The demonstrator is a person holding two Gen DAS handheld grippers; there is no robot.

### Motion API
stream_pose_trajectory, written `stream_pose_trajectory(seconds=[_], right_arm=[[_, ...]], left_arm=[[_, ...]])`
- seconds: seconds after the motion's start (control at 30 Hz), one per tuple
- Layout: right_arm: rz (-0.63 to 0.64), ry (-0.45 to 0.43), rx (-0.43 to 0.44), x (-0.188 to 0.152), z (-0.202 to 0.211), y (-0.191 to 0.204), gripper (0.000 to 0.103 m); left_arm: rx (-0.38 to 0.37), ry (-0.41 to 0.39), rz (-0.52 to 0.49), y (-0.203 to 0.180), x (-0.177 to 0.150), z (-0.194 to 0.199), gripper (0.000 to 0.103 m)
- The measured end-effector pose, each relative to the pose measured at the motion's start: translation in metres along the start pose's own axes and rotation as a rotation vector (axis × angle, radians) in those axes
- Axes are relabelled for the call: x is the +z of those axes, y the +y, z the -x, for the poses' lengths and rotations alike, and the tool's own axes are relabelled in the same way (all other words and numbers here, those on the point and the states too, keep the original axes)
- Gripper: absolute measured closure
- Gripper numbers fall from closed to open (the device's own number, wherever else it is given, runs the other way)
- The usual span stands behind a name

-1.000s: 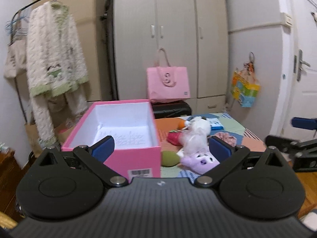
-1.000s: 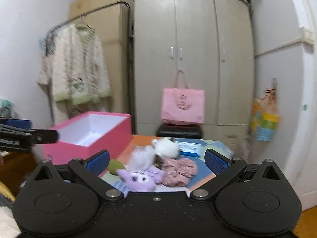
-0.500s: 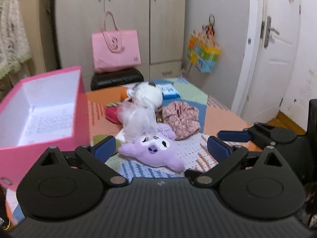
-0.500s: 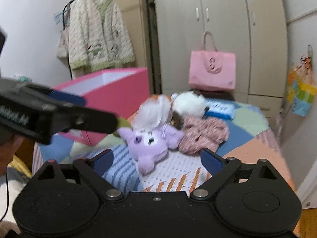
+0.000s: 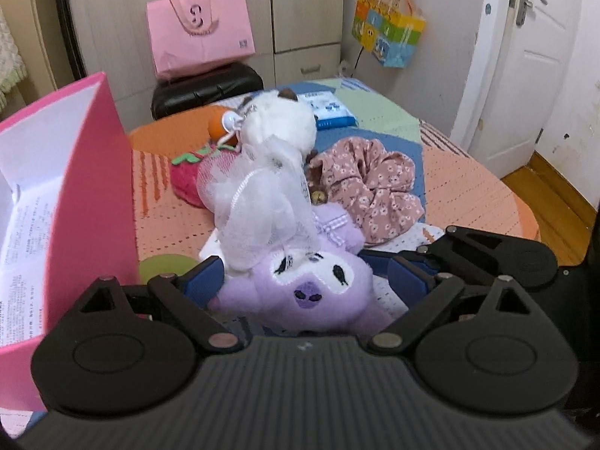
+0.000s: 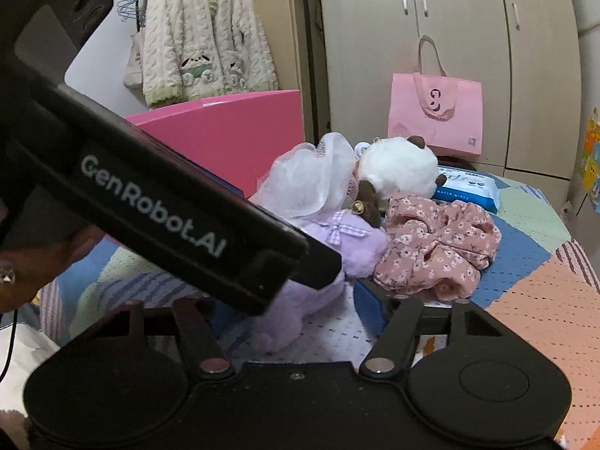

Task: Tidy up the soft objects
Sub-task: 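Close the left gripper on the purple plush toy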

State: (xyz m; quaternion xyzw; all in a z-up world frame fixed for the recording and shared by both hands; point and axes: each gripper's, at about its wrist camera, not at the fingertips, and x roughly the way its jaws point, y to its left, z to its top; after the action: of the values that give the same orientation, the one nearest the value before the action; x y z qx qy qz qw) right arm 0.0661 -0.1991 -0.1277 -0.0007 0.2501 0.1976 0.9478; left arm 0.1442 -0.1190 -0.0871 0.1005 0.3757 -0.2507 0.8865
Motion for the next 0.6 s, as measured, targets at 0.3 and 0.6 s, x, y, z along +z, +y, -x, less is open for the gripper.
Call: stream_pose_trajectory(seconds=[0.3,0.6], right_arm=[[0.012,-0.023,0.006,-0.005,0.000,0.001,0.042],[-0.012,-0.037,0.009,-0.003,0.001,-0.002,0.046]], left_arm=[[-0.006,-0.007,0.041,0.007,-0.013,-0.012,0.016],[-0.019,-0.023,0.059,0.005,-0.019,-0.011,0.026]])
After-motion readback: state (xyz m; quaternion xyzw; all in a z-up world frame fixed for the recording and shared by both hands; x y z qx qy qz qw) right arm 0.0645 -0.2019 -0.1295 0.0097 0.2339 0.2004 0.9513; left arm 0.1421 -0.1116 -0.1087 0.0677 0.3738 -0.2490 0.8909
